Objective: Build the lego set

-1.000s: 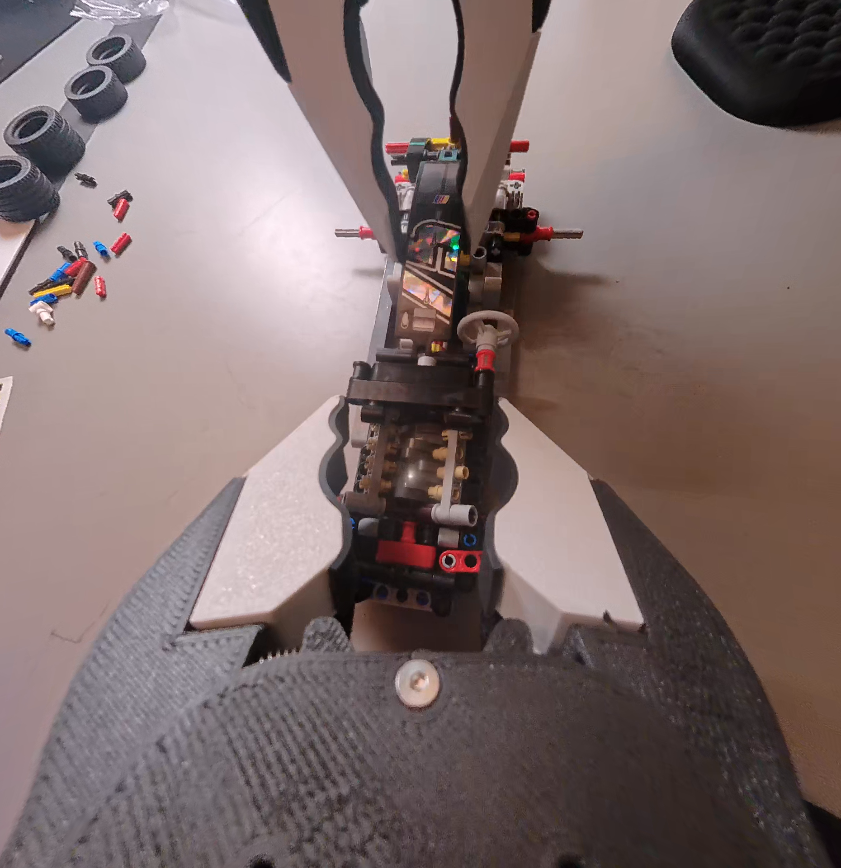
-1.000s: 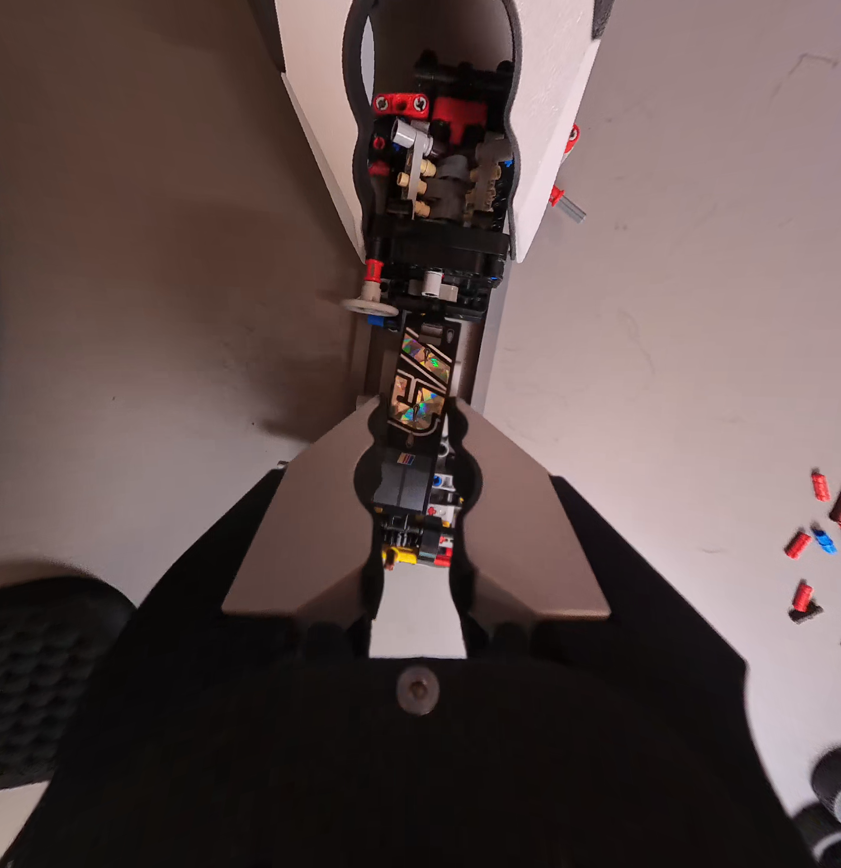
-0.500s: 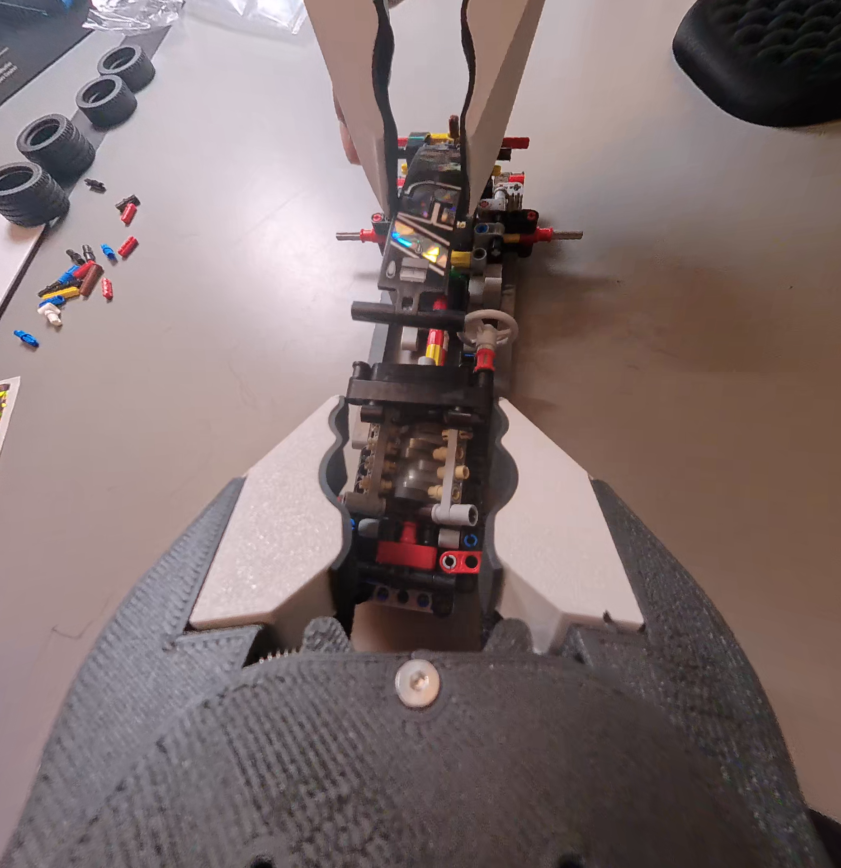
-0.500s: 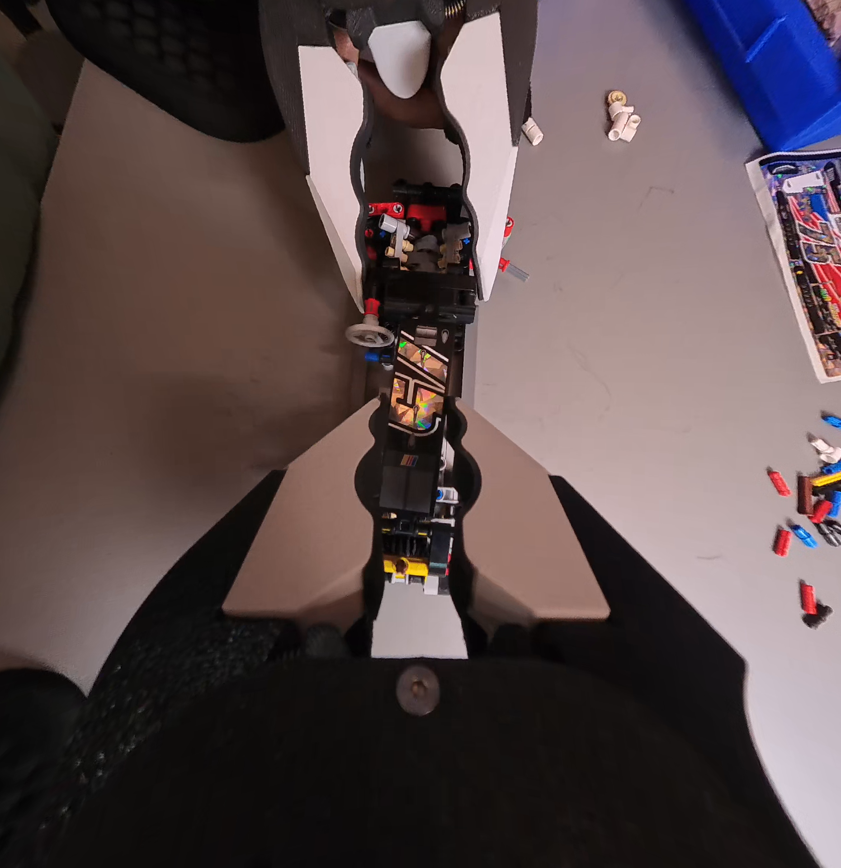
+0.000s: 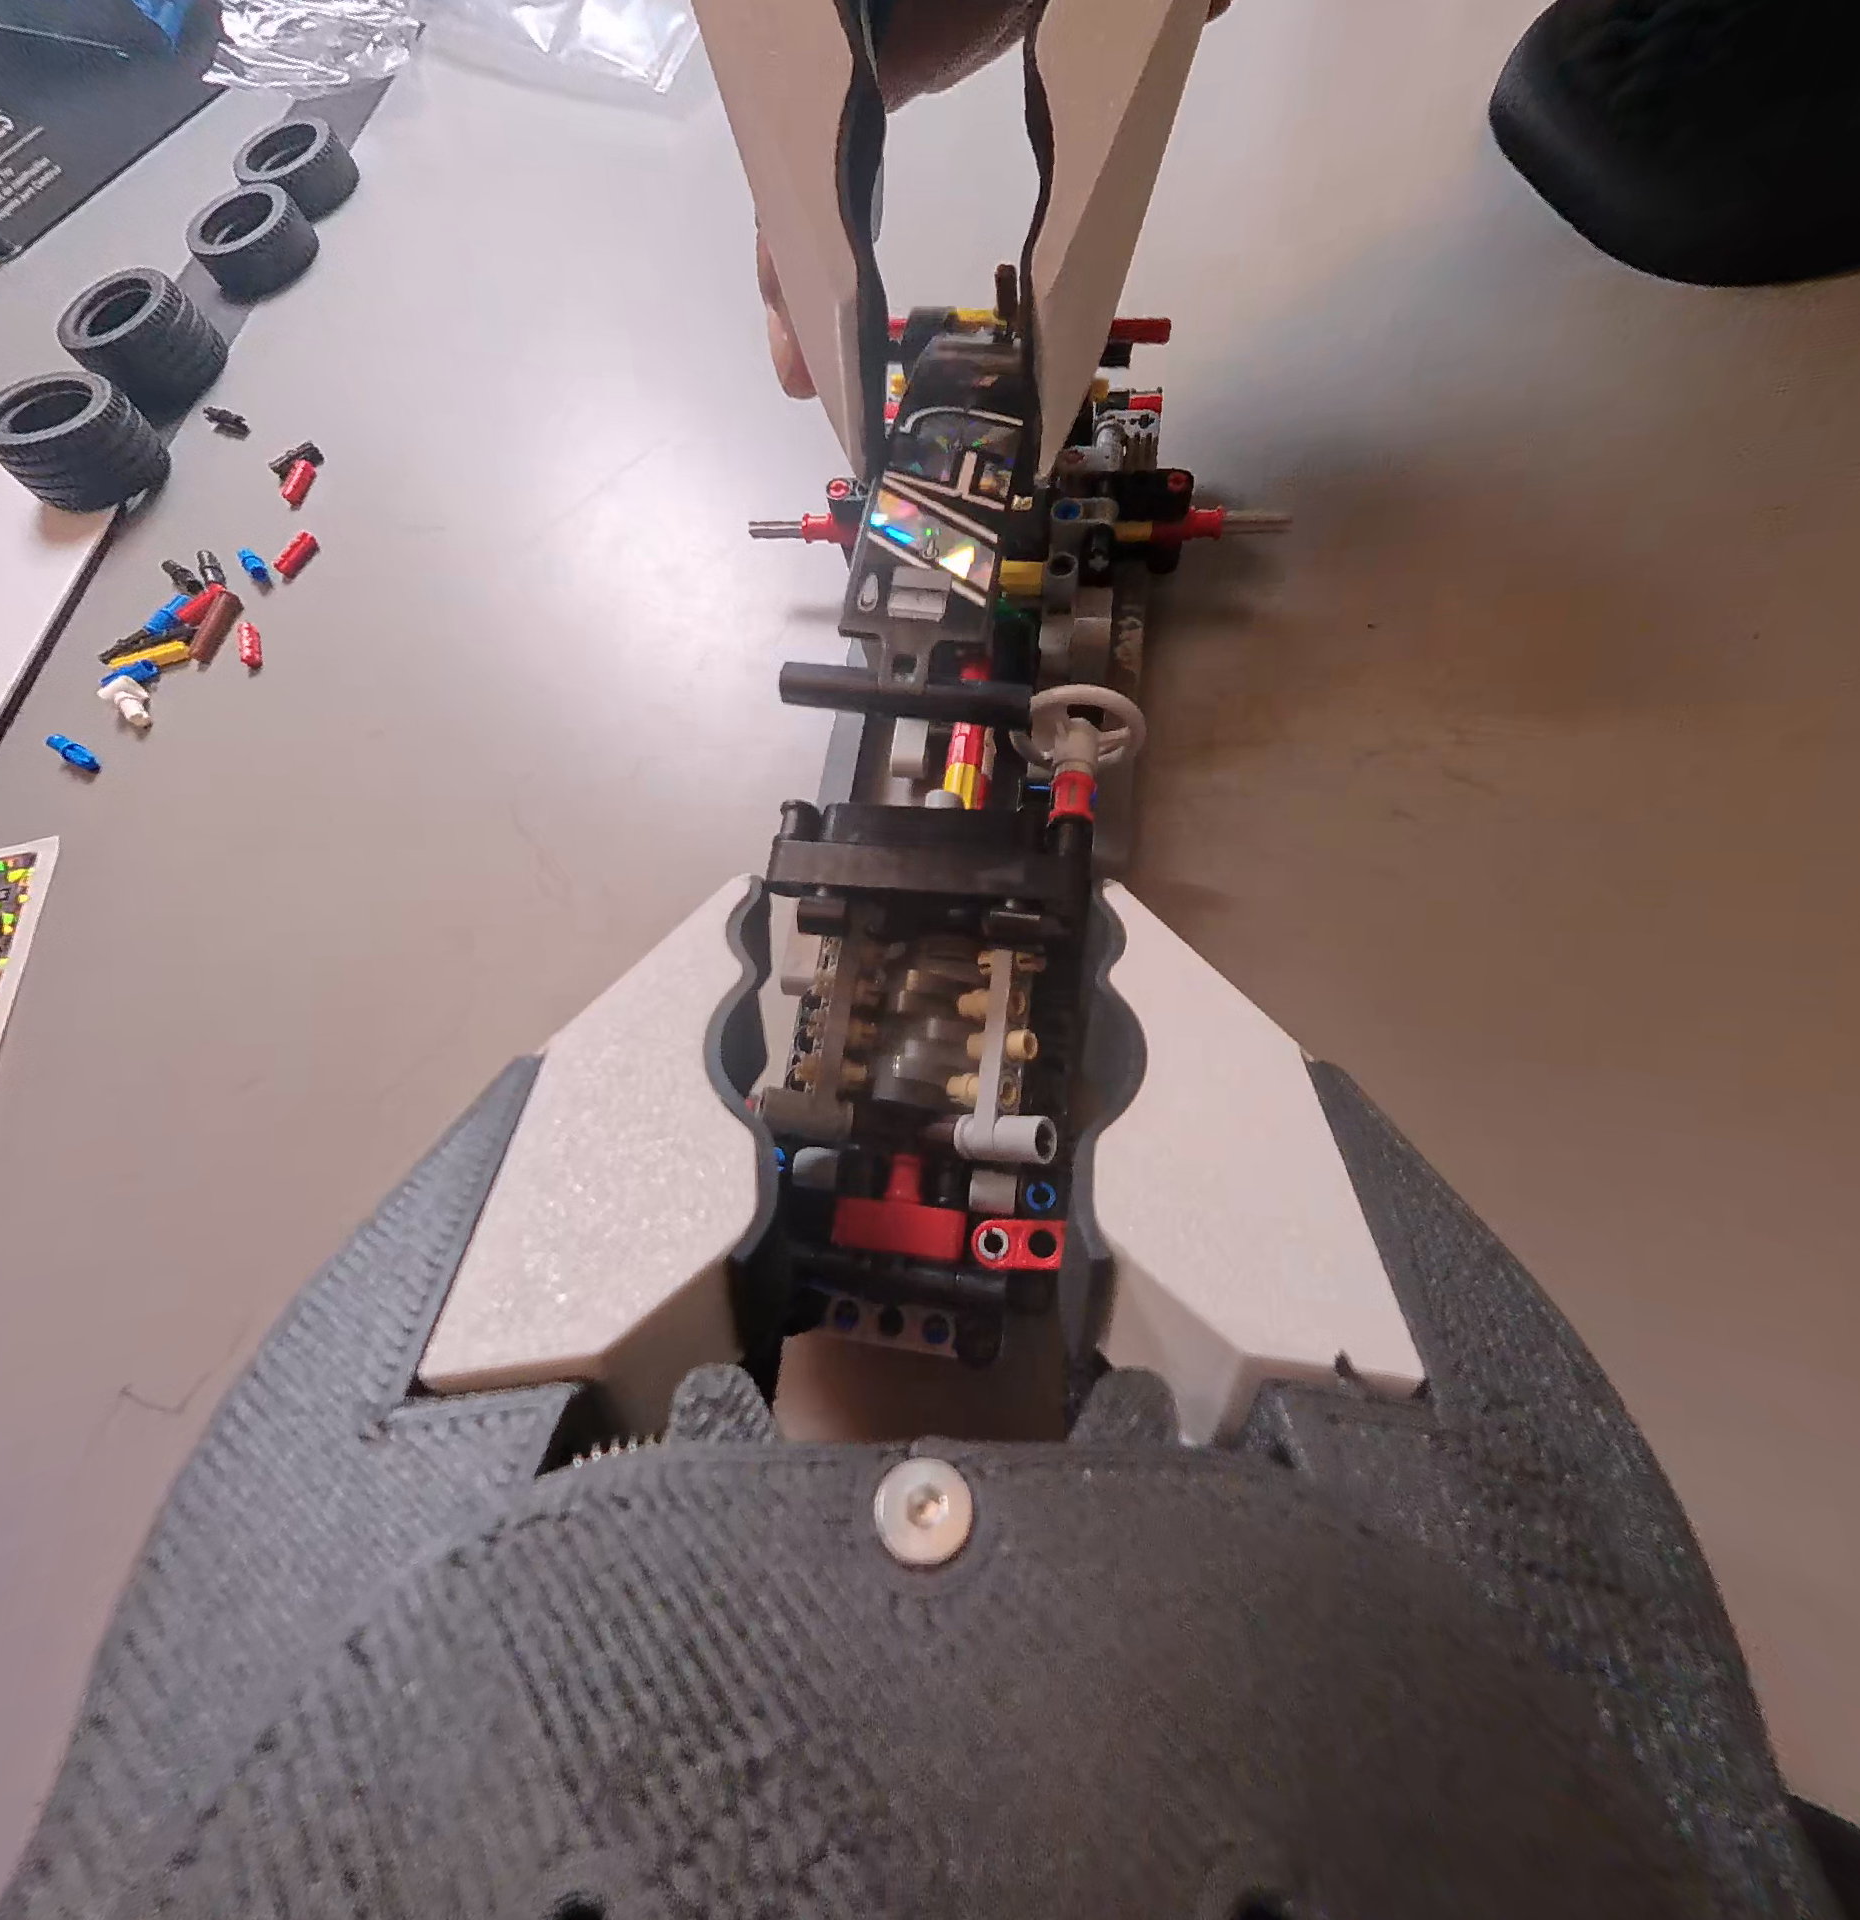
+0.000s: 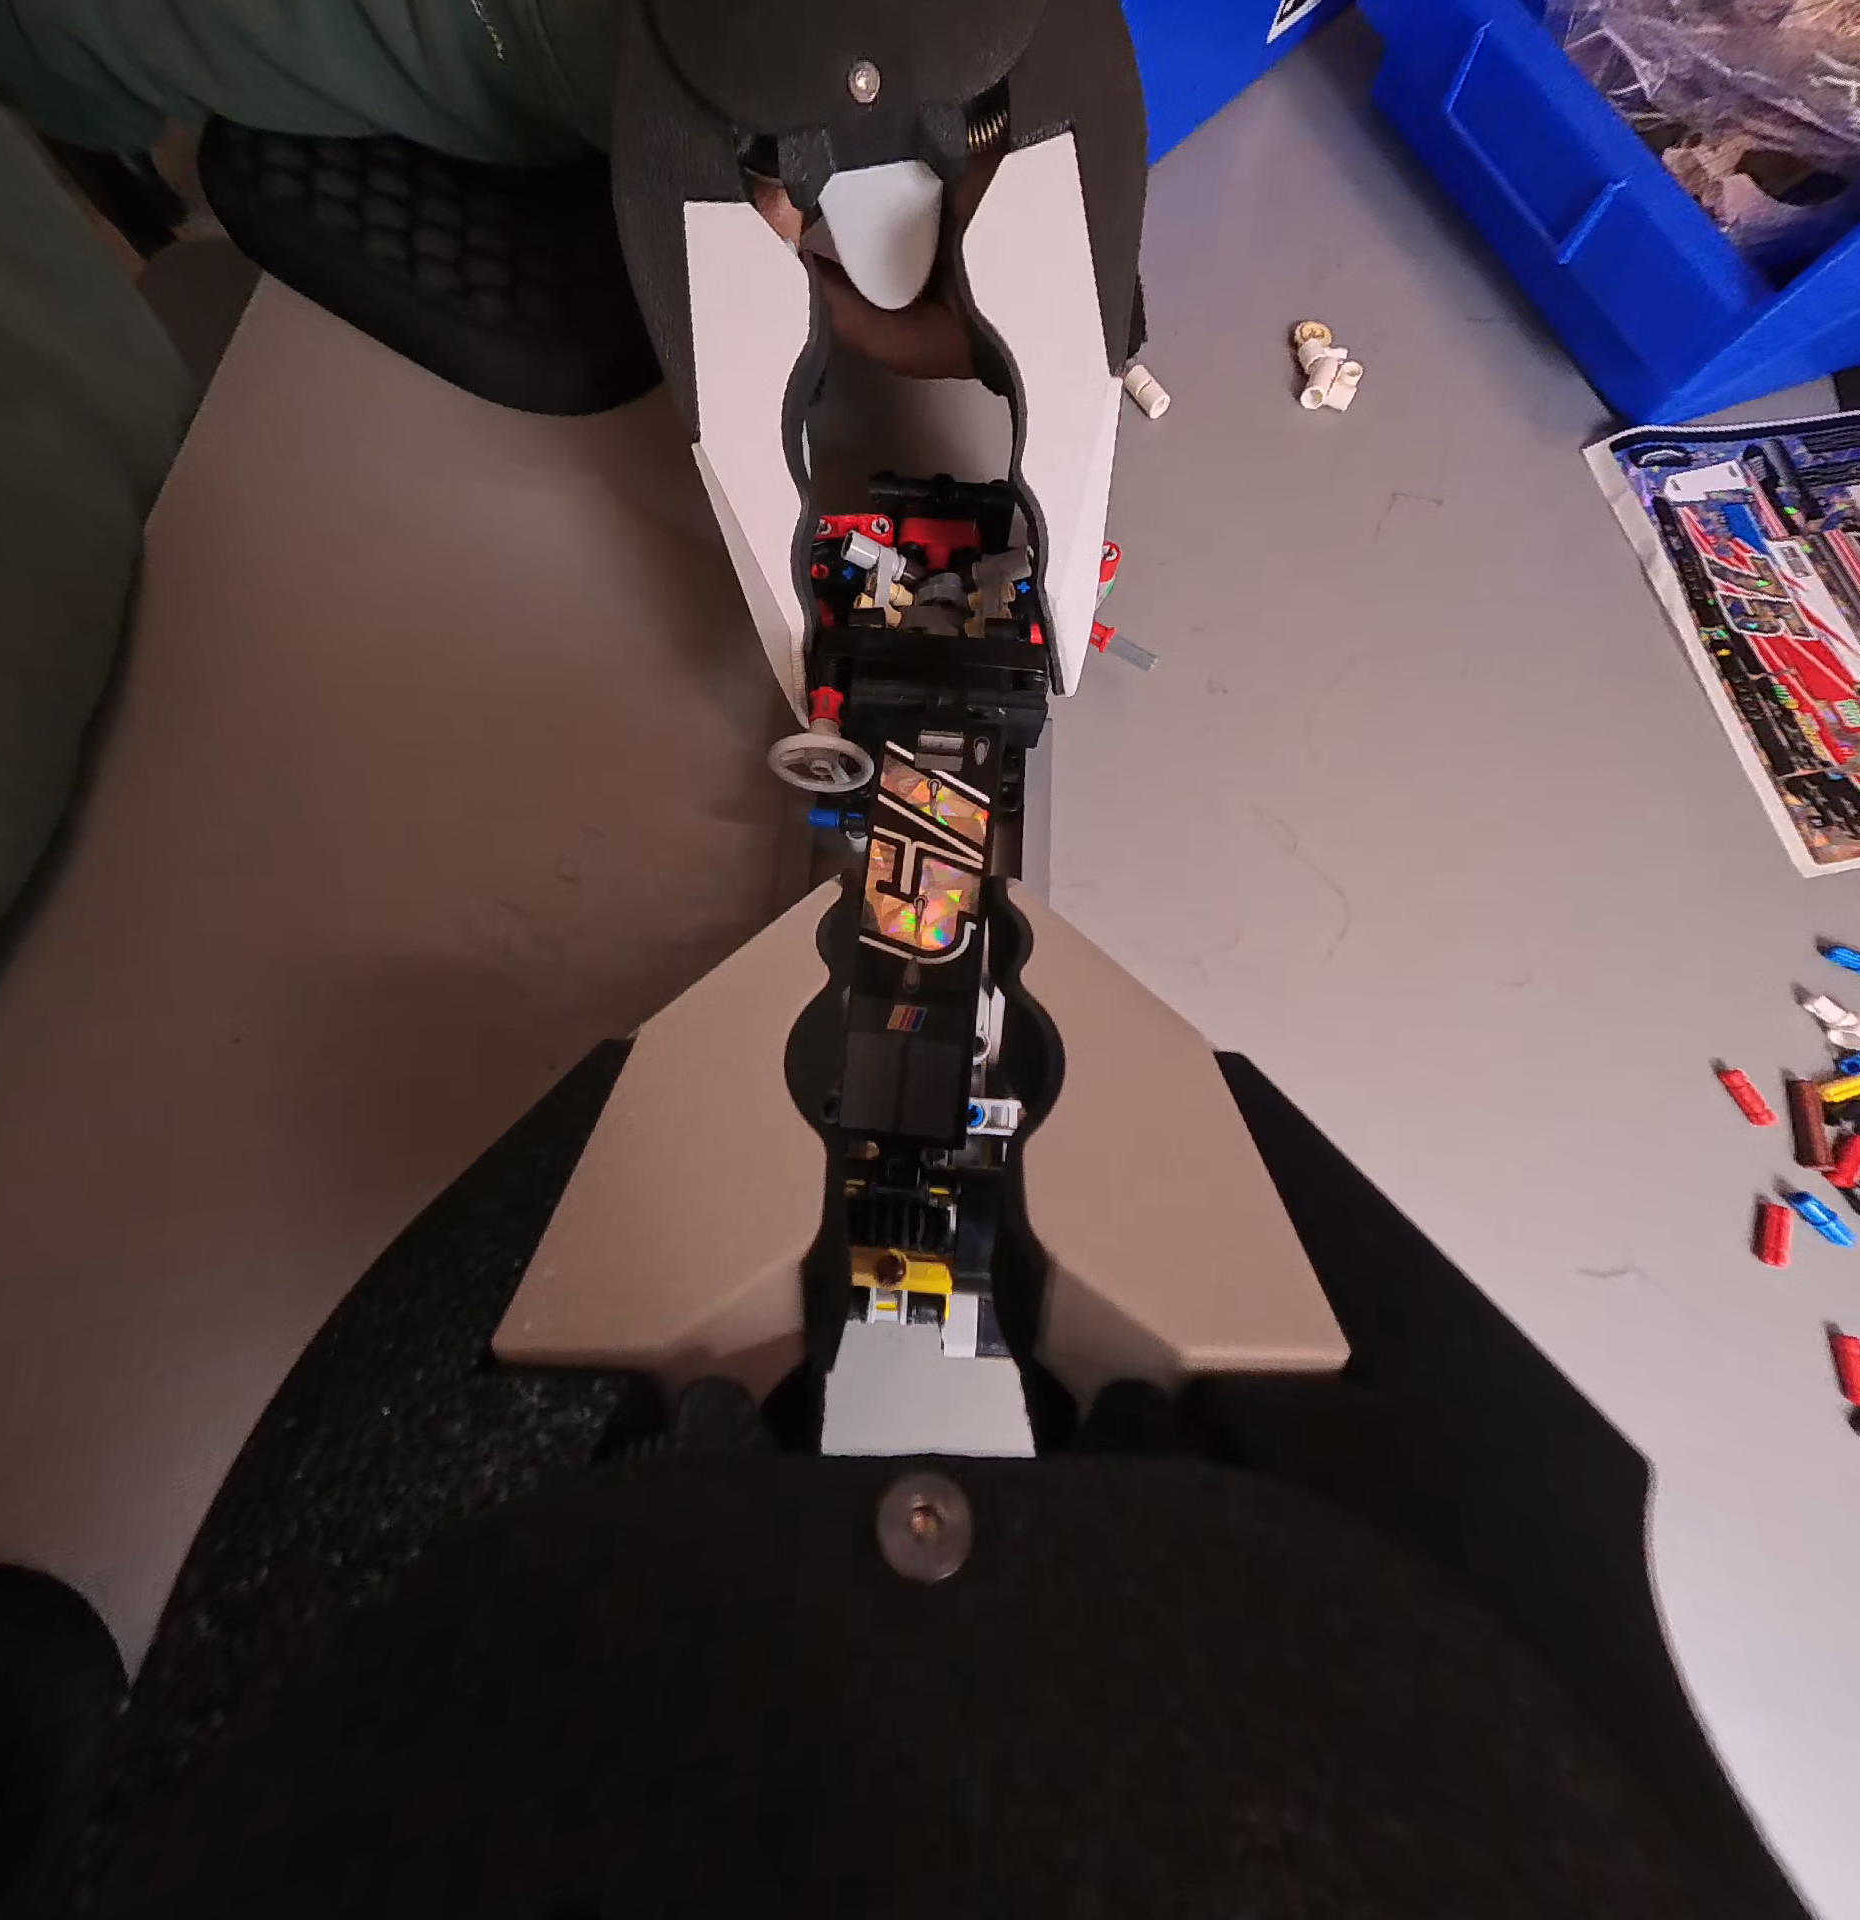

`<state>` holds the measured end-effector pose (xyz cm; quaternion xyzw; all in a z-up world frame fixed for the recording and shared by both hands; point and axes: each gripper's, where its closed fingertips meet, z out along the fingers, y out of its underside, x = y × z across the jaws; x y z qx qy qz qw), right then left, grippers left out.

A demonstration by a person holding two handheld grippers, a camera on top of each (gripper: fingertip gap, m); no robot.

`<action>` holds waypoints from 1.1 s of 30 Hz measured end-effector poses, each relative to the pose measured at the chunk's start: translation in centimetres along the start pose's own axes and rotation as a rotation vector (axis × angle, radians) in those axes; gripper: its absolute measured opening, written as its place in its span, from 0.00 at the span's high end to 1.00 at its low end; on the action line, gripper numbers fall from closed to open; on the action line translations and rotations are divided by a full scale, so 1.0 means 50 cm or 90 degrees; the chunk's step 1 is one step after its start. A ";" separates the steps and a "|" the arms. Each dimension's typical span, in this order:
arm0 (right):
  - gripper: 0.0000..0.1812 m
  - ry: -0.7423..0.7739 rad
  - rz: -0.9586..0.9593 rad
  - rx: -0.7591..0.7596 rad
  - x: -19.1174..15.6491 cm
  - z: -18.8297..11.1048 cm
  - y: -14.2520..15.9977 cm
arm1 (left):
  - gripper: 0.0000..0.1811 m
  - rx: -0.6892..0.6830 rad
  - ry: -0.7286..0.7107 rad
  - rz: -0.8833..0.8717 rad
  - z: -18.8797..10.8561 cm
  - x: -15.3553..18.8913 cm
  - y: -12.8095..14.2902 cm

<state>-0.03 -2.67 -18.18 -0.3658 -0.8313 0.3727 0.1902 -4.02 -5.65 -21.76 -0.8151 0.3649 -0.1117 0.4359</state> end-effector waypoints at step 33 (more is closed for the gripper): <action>0.88 0.012 0.006 0.052 0.017 0.002 0.011 | 0.68 0.027 -0.026 0.023 0.004 -0.011 -0.003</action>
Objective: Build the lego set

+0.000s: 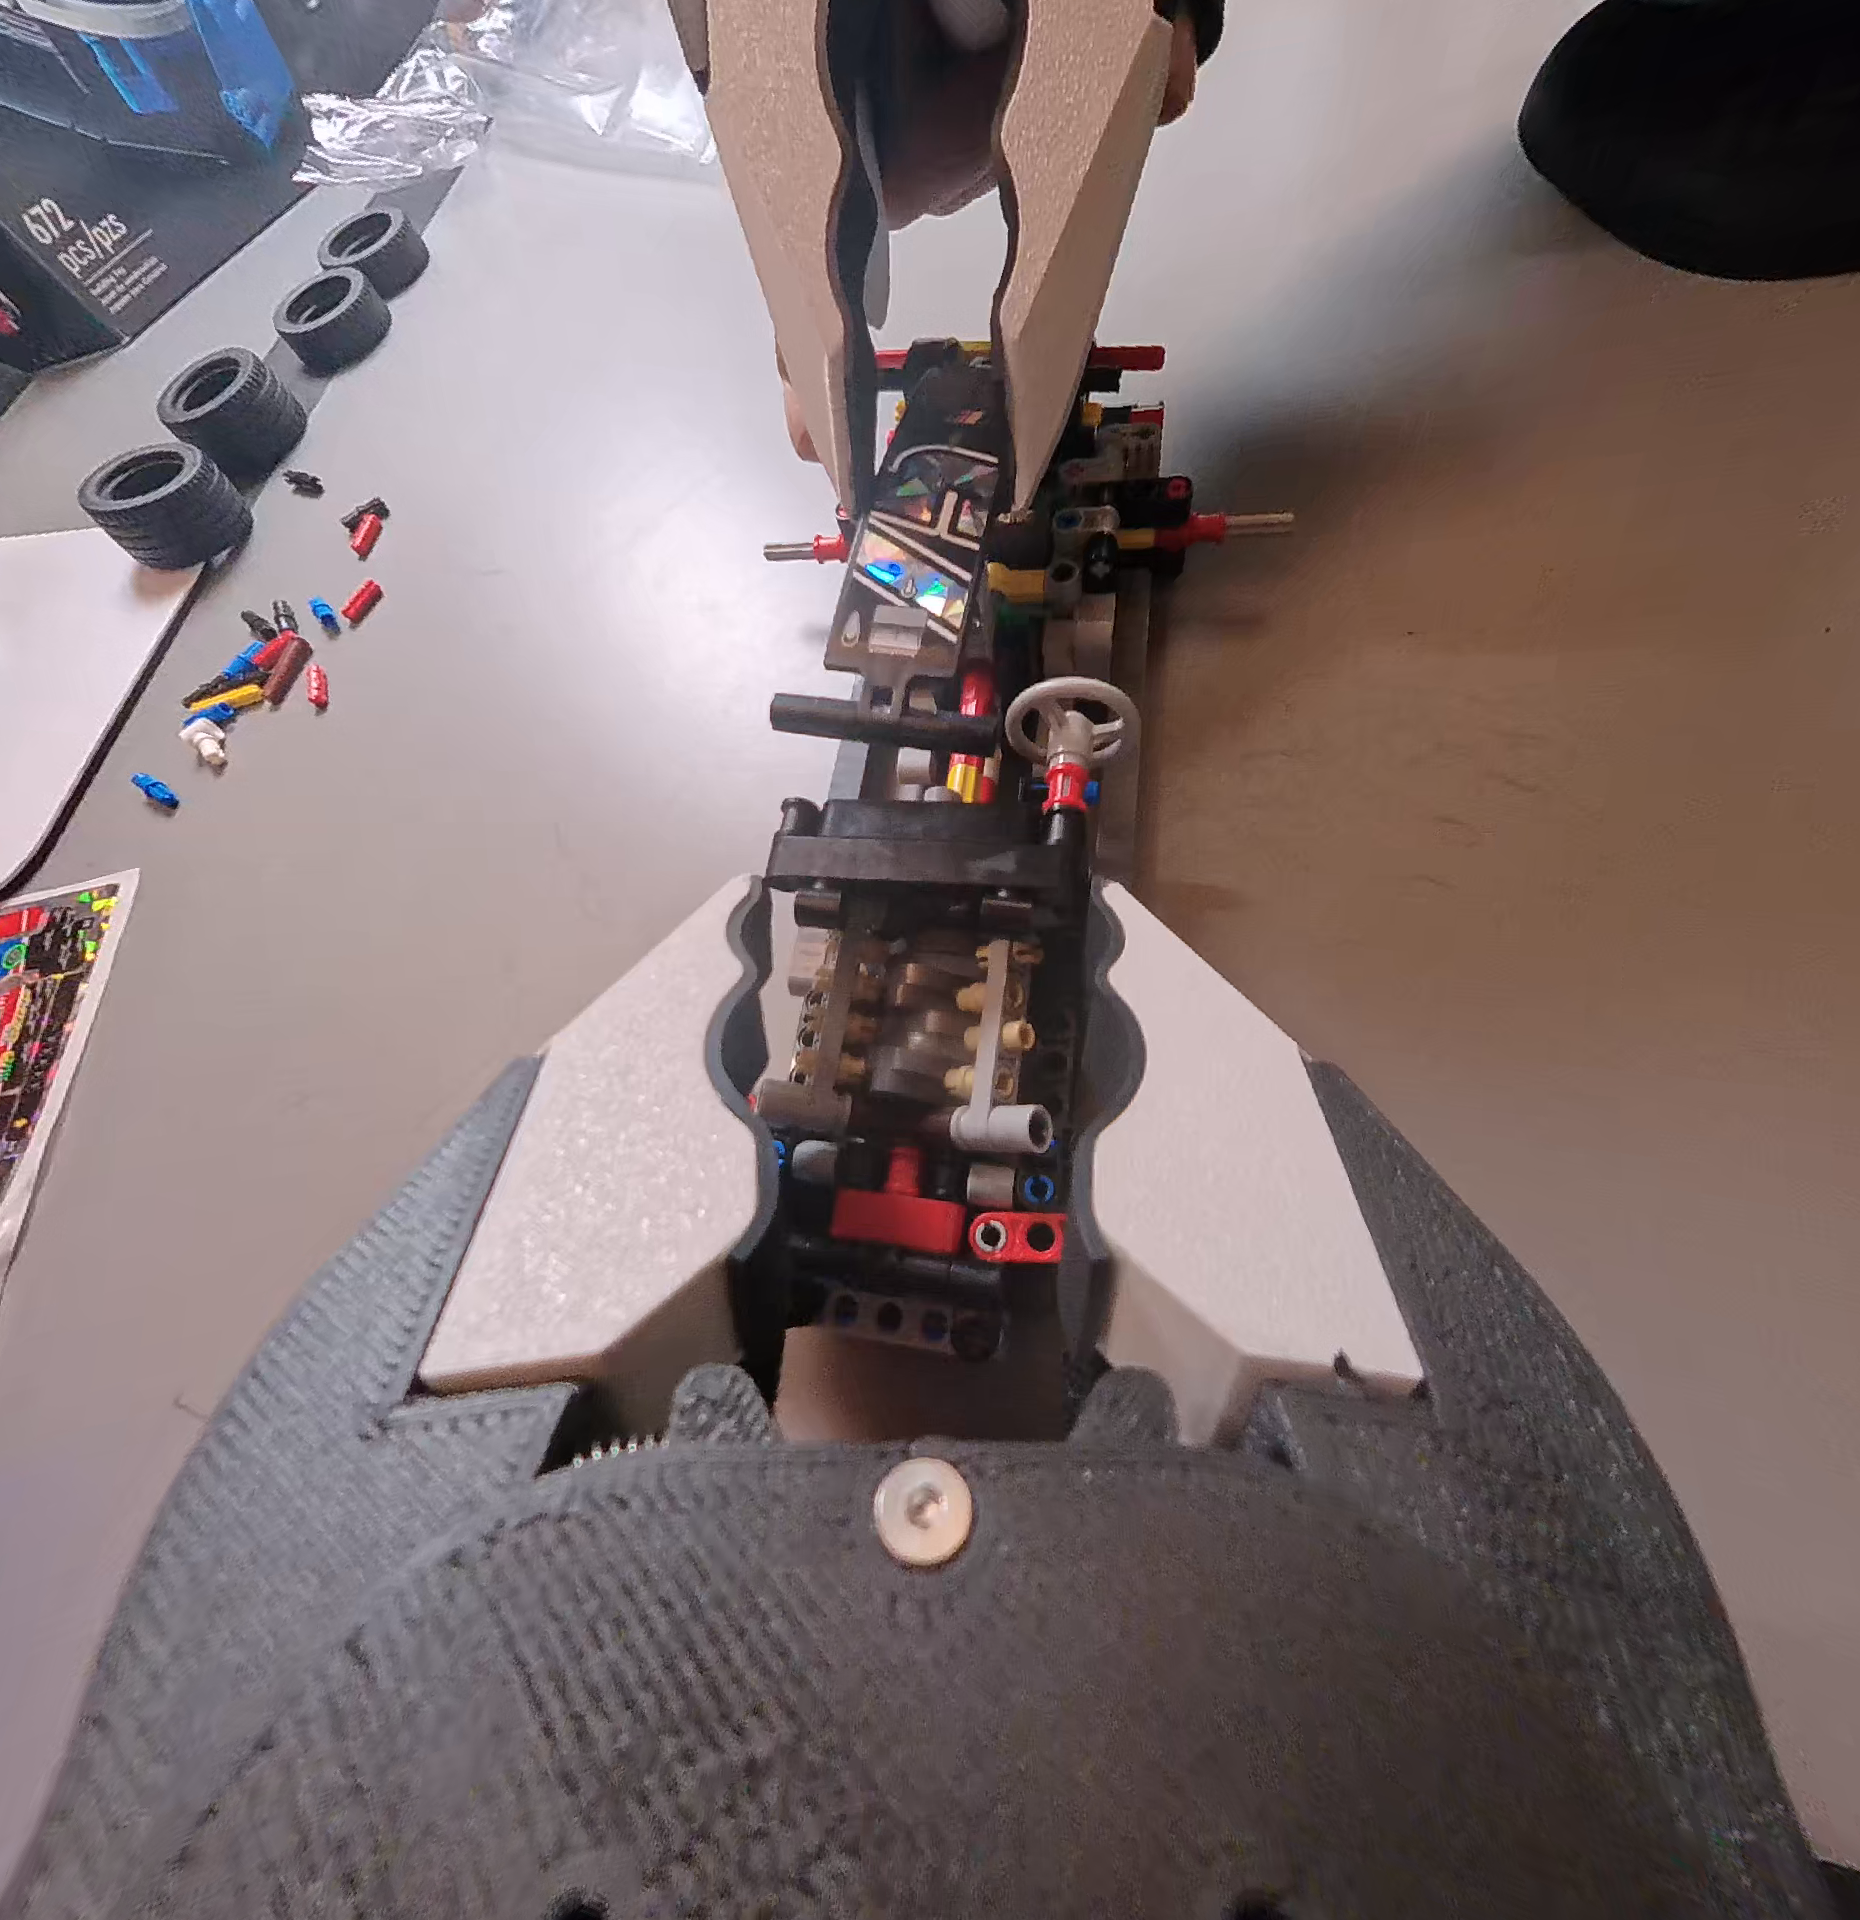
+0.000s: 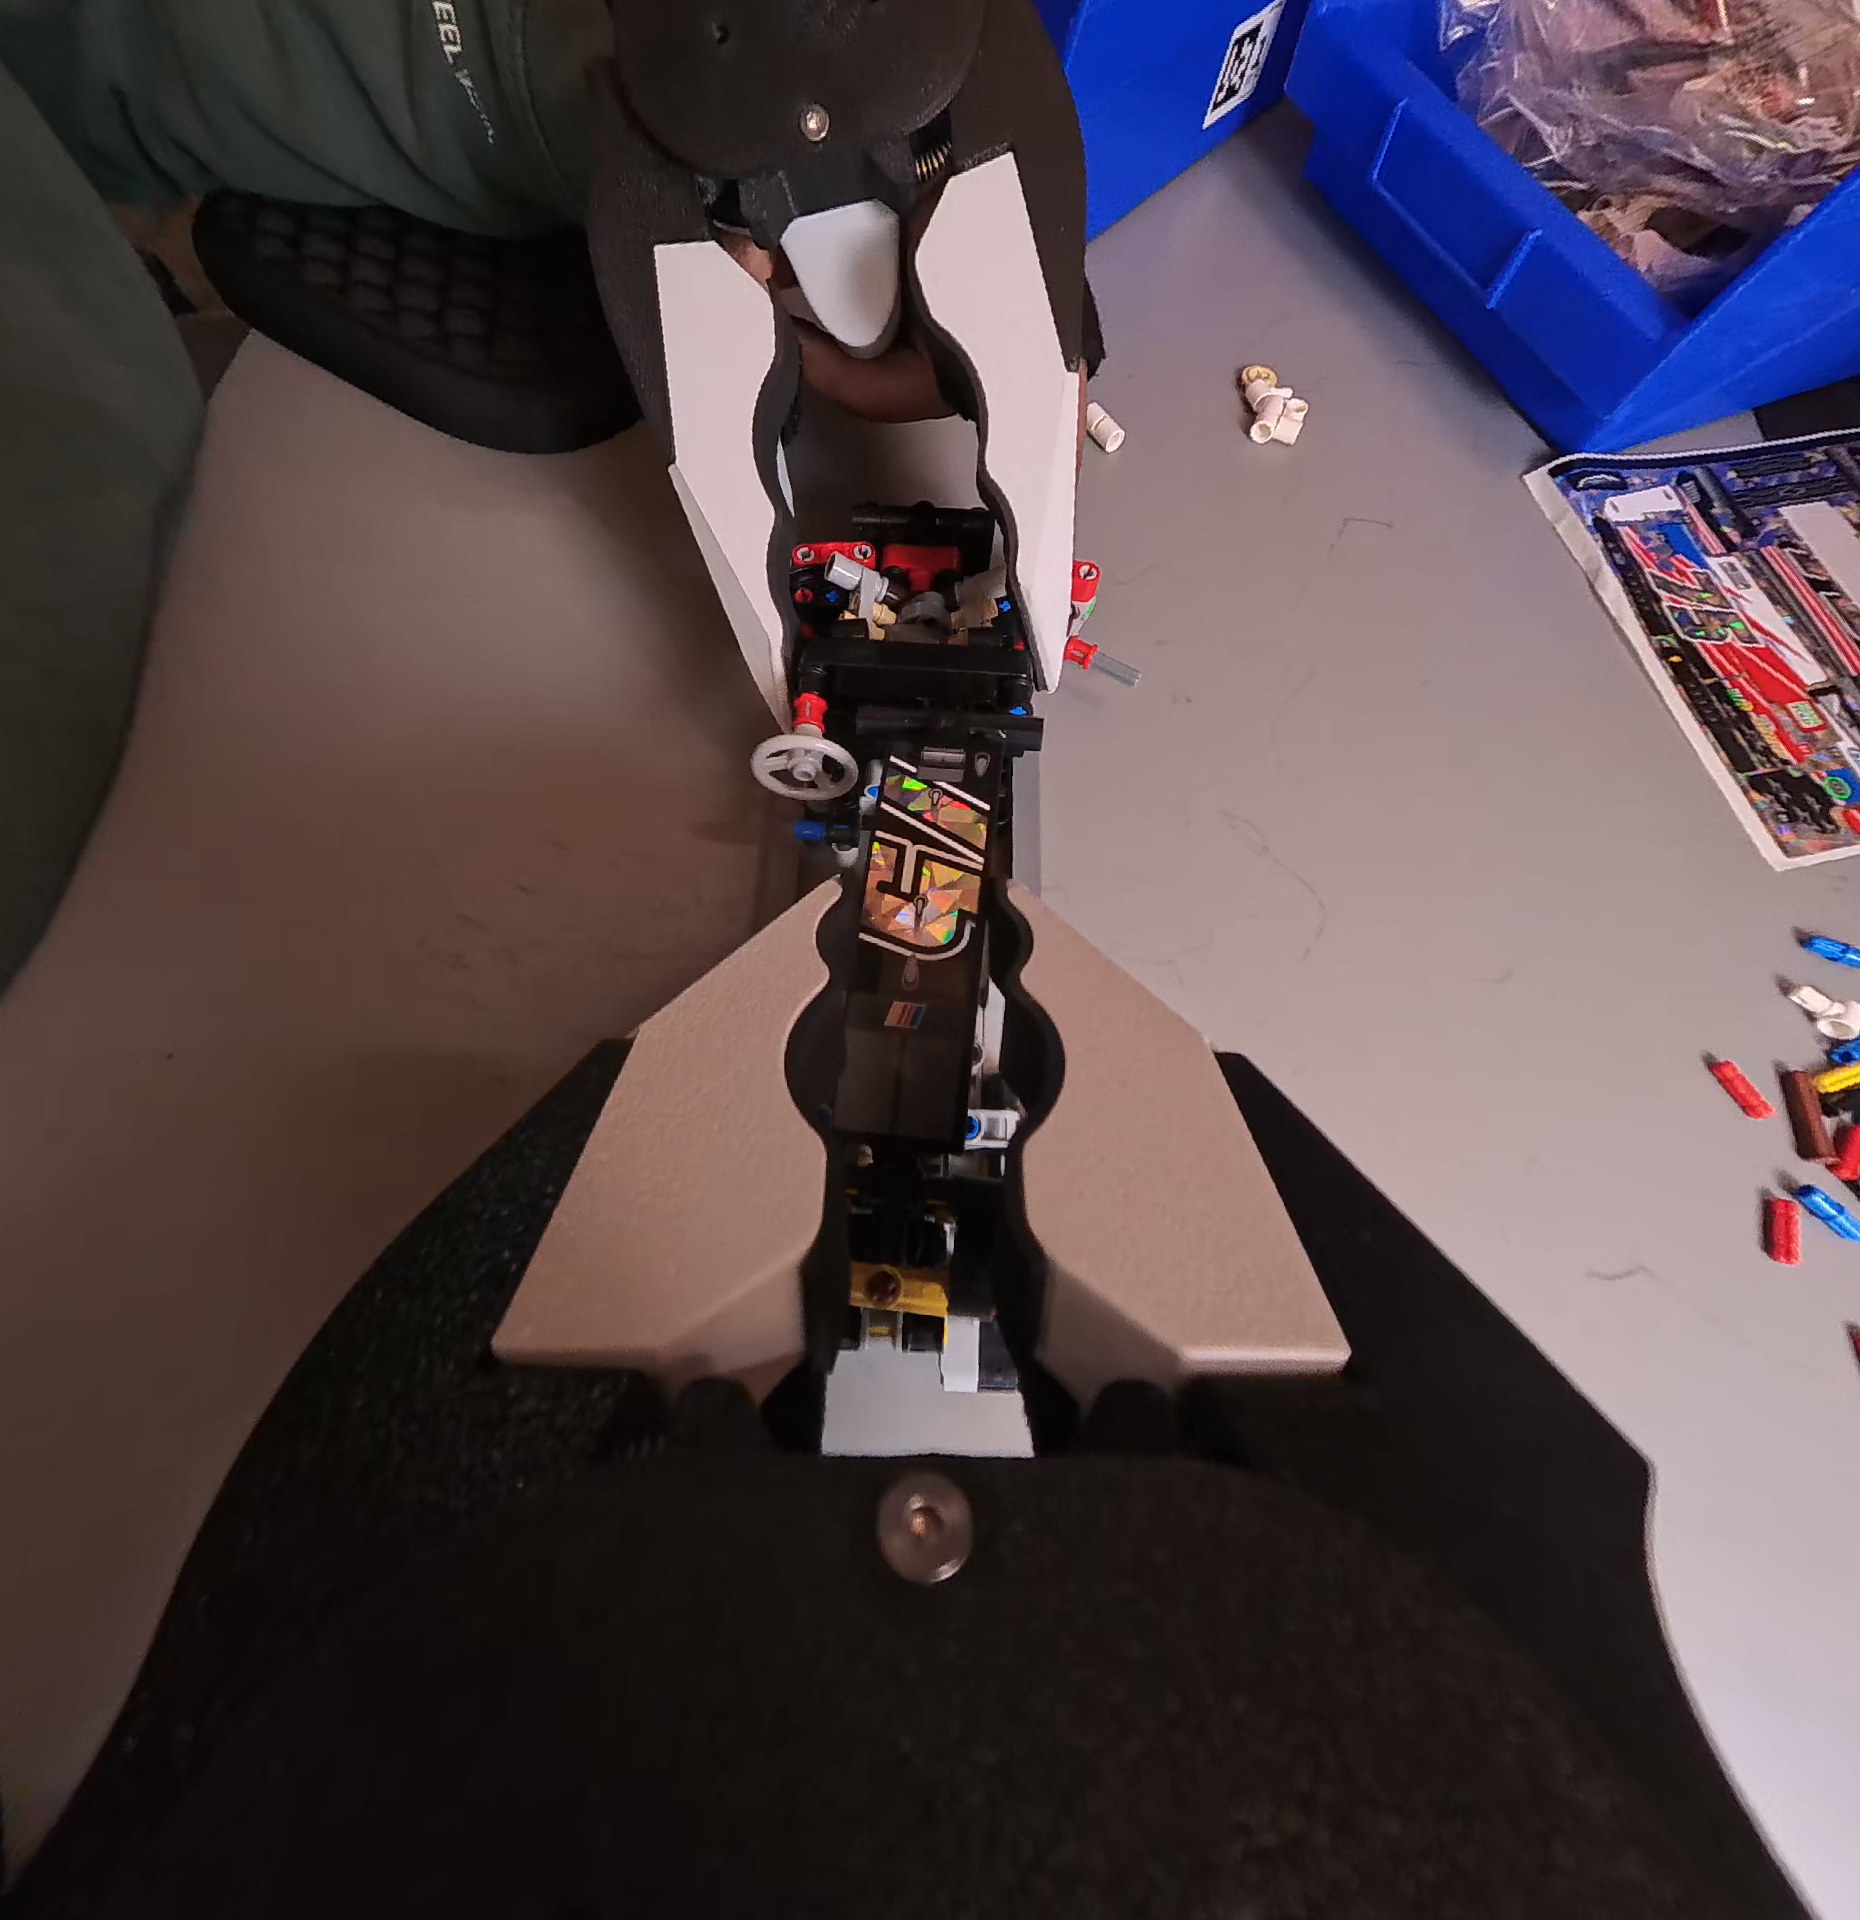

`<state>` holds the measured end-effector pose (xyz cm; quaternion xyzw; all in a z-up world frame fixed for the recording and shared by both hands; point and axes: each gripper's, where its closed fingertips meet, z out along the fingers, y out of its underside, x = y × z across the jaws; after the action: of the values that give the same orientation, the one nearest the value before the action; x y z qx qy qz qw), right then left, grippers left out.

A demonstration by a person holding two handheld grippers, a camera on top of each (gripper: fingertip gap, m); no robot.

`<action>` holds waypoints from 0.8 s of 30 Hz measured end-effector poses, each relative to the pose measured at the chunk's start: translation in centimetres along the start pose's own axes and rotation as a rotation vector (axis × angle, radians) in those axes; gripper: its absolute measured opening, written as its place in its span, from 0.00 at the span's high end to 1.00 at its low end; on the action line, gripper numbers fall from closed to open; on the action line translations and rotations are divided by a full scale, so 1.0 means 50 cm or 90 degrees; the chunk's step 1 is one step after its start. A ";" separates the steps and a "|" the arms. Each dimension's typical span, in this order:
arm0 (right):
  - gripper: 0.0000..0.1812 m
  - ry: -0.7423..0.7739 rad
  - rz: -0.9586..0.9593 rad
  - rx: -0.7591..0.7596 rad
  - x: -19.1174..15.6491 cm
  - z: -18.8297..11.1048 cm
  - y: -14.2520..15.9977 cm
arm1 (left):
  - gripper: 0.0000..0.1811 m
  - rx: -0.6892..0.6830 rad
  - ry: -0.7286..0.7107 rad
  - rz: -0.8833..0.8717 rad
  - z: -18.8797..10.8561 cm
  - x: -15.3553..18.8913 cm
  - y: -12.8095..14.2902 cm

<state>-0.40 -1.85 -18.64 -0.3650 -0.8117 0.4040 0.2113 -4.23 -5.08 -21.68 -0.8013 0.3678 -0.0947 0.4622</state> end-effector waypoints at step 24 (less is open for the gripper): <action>0.88 -0.001 0.009 0.003 0.007 0.005 0.007 | 0.70 0.005 0.002 0.004 0.000 0.000 0.004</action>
<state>-0.65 -1.57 -19.06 -0.3701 -0.8083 0.4077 0.2085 -4.35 -5.14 -21.81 -0.7982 0.3705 -0.0957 0.4652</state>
